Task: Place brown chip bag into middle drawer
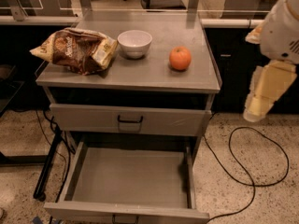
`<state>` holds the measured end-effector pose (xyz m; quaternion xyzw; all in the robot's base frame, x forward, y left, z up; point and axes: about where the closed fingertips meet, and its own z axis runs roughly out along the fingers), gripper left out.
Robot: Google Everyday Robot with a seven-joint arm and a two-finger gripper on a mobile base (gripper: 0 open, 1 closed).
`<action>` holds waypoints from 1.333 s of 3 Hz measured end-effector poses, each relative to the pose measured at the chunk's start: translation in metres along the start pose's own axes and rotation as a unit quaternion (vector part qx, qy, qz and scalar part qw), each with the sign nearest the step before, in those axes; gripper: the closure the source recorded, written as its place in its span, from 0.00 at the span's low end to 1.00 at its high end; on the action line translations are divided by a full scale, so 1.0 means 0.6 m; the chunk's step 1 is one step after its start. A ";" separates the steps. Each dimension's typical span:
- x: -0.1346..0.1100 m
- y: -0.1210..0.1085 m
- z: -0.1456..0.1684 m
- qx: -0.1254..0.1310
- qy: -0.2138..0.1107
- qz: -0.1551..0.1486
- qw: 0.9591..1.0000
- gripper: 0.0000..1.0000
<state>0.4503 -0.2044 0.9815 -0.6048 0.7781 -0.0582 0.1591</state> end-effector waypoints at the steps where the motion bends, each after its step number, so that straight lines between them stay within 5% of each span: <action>1: -0.052 -0.036 0.008 0.015 0.020 -0.009 1.000 0.00; 2: -0.095 -0.061 0.015 0.031 0.039 -0.011 0.999 0.00; 4: -0.134 -0.069 0.031 0.031 0.019 0.000 0.999 0.00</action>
Offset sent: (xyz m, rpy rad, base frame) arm 0.0739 0.0689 0.0142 -0.1596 -0.0450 -0.0388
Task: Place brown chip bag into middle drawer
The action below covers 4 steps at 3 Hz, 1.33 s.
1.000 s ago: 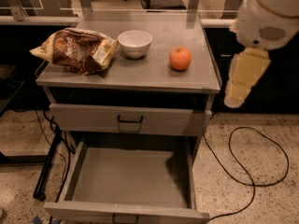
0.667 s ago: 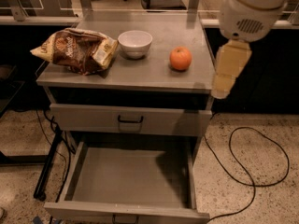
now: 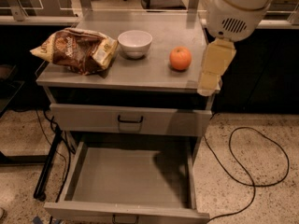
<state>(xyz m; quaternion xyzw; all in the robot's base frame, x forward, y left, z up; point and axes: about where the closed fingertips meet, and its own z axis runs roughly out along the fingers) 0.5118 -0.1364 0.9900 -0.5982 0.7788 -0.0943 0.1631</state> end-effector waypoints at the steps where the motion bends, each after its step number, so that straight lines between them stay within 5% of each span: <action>1: -0.043 -0.024 0.029 -0.028 -0.020 0.007 0.999 0.00; 2: -0.097 -0.074 0.065 -0.048 -0.036 0.014 0.998 0.00; 3: -0.099 -0.075 0.066 -0.046 -0.038 0.014 0.998 0.00; 4: -0.143 -0.090 0.073 -0.045 -0.063 0.013 0.997 0.00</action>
Offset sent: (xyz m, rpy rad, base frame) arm 0.0898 0.0560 -0.0217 0.1053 0.1429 0.0039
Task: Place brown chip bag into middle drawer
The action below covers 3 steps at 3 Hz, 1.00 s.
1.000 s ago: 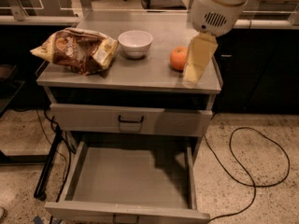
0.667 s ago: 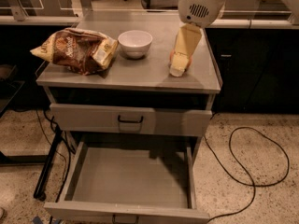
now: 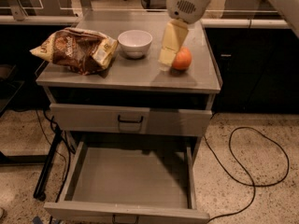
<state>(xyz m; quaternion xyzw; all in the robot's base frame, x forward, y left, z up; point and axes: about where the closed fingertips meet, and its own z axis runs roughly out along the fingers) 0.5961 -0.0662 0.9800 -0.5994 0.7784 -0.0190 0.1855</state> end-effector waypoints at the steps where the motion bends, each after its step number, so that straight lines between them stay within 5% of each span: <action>1: -0.099 -0.069 0.039 -0.020 -0.032 -0.005 0.999 0.00; 3: -0.121 -0.084 0.035 -0.003 -0.050 -0.008 0.999 0.00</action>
Offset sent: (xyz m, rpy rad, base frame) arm 0.0905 0.0696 0.0190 0.0821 0.0508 0.0599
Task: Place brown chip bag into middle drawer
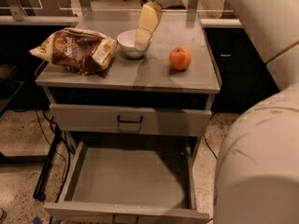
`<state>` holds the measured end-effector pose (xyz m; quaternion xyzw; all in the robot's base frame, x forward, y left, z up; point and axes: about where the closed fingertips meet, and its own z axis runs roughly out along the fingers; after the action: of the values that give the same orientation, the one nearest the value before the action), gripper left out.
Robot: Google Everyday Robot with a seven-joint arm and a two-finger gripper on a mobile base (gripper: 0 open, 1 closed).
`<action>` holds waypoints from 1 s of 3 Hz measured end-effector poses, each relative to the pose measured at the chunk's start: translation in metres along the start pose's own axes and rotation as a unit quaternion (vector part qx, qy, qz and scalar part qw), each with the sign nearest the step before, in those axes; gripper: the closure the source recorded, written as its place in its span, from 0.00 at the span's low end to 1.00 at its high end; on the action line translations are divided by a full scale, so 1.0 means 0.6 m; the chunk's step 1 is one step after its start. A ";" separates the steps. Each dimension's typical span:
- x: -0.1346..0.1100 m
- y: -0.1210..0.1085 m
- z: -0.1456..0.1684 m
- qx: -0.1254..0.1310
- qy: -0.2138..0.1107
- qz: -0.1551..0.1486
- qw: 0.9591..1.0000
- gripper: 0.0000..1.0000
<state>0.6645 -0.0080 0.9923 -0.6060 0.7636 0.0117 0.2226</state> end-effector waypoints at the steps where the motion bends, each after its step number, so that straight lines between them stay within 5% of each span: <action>1: -0.047 0.000 0.018 -0.005 -0.021 -0.013 1.000 0.00; 3: -0.135 0.004 0.011 -0.013 -0.042 -0.063 0.997 0.00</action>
Offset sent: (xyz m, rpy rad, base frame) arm 0.0237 0.0855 0.0422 0.0371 -0.0284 0.1643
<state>0.6779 0.0688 1.0147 -0.6547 0.7136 0.0330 0.2471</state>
